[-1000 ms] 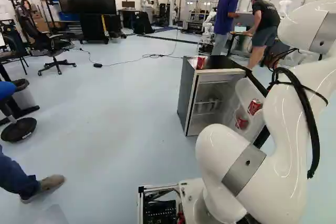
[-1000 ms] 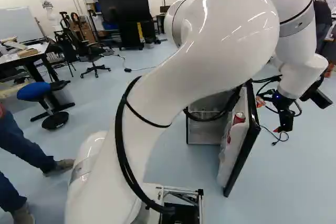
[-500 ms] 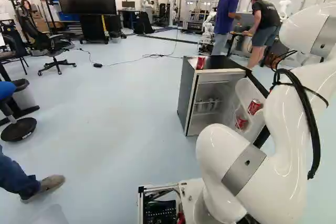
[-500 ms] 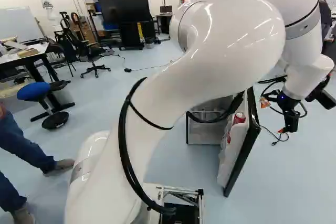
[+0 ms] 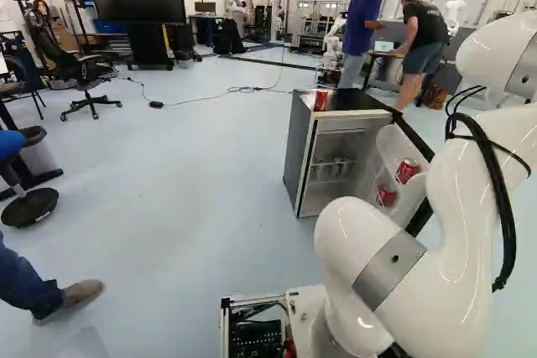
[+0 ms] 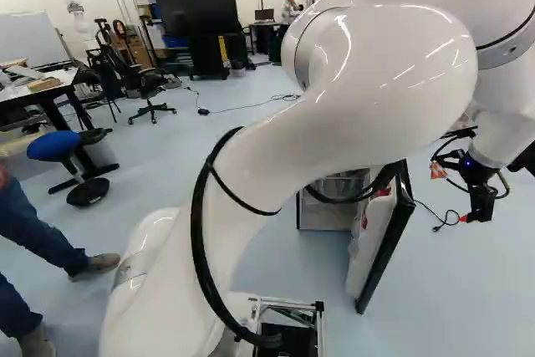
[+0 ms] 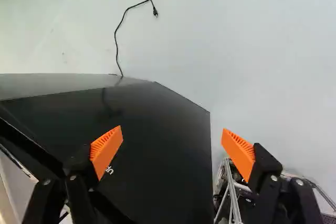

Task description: Grab a drink from the fridge

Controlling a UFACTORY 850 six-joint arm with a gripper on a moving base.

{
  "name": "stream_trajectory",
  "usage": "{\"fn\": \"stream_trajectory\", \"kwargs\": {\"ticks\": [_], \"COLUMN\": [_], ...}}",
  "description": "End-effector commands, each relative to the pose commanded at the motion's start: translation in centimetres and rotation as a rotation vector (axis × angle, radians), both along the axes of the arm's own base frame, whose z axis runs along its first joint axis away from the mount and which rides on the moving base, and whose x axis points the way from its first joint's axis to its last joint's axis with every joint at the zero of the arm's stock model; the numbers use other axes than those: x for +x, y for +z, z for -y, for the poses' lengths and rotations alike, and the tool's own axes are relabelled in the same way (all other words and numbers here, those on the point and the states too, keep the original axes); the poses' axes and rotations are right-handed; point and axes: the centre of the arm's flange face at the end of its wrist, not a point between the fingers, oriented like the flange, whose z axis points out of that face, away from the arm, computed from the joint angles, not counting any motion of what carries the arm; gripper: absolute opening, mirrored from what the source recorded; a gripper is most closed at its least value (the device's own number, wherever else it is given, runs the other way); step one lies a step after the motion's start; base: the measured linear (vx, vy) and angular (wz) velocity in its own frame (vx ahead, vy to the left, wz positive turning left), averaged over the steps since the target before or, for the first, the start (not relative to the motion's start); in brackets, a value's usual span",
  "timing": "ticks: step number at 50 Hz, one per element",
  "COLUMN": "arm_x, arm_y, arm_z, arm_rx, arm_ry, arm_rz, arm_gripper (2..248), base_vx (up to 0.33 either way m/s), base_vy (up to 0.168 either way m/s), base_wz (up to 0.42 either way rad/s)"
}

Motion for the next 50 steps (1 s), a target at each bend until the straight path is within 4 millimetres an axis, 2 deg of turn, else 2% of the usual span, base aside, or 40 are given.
{"fn": "stream_trajectory", "kwargs": {"ticks": [23, 50], "arm_x": [-2.9, -3.8], "arm_y": [0.1, 0.1], "arm_z": [-3.0, -7.1], "arm_rx": [0.046, 0.036], "arm_ry": [-0.021, 0.021], "arm_rz": [-0.02, -0.067], "arm_gripper": [247, 247], "base_vx": [0.0, 0.0], "base_vy": [0.0, 0.0], "base_wz": [0.0, 0.0]}}
